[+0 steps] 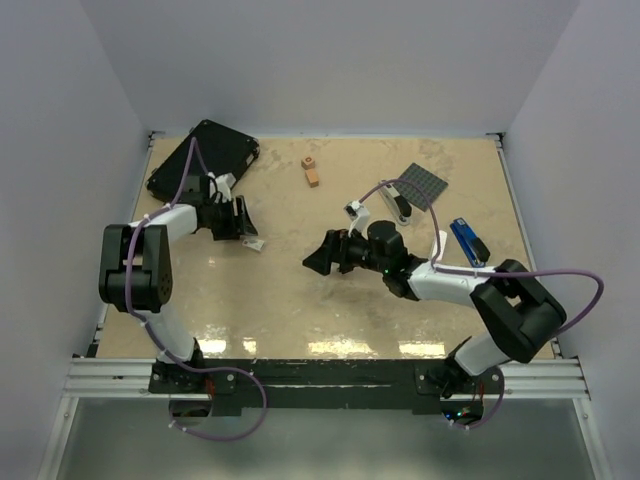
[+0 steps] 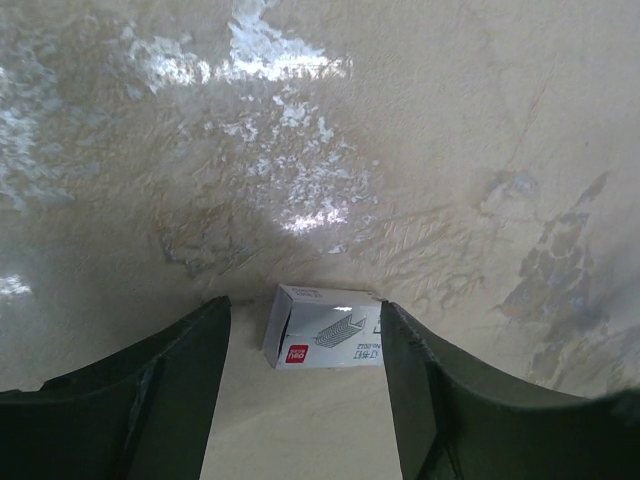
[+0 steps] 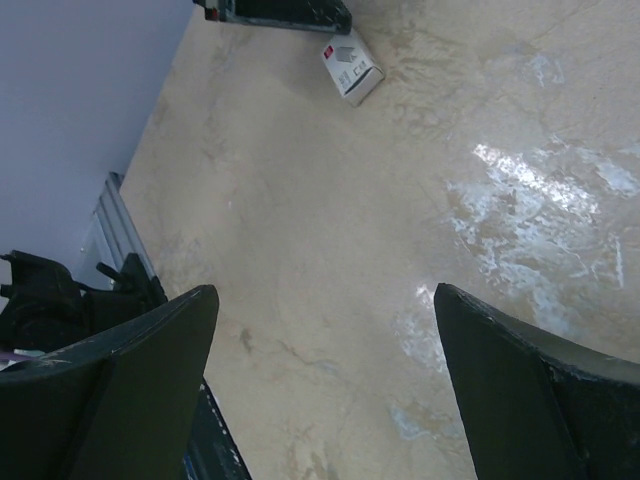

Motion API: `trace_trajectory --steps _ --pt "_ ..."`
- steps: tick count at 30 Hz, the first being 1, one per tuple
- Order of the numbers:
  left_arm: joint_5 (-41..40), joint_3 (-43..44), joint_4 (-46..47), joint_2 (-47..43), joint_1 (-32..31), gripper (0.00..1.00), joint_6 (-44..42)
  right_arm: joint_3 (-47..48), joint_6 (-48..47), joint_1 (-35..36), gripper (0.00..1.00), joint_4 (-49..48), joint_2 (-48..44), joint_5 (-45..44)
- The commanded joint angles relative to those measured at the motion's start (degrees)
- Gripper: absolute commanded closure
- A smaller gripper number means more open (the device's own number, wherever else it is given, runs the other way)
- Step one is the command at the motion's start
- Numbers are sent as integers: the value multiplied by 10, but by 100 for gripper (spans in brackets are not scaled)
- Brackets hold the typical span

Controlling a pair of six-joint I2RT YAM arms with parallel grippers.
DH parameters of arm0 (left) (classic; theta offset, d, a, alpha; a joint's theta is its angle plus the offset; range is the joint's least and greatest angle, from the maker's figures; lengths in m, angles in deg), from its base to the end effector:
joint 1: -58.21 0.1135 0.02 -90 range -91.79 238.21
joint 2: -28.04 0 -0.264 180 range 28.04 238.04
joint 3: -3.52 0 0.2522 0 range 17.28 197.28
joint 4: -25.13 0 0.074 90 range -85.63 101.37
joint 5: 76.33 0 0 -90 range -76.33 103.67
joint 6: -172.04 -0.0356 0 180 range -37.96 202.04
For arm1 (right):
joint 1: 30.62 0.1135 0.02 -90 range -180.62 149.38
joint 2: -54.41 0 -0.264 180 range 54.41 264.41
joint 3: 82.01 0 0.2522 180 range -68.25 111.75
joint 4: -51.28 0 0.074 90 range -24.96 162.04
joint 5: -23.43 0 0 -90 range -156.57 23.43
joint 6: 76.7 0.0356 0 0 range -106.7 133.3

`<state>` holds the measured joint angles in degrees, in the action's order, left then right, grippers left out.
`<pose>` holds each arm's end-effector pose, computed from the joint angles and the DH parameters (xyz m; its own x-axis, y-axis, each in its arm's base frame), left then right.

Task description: Load the staples into the stapler

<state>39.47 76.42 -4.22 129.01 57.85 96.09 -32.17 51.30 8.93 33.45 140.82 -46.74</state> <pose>0.3498 -0.0177 0.1646 -0.8757 -0.2131 -0.4333 0.0283 0.8732 -0.4865 0.2297 0.2053 0.1922 -0.7165 0.1594 -0.6791 -0.5147 0.5363 0.6689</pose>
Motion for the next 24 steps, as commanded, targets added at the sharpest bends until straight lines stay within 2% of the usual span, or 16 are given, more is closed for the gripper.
trace_trajectory --steps 1,13,17,24 --pt "40 24 -9 20 4 35 -22 1 62 13 8 -91 26 -33" --pt "81 -3 -8 23 17 46 -10 43 104 30 14 -123 98 -60" --pt "90 -14 -2 18 16 53 -4 57 111 30 14 -129 126 -59" --pt "116 -45 11 6 11 57 12 75 125 31 17 -141 166 -56"
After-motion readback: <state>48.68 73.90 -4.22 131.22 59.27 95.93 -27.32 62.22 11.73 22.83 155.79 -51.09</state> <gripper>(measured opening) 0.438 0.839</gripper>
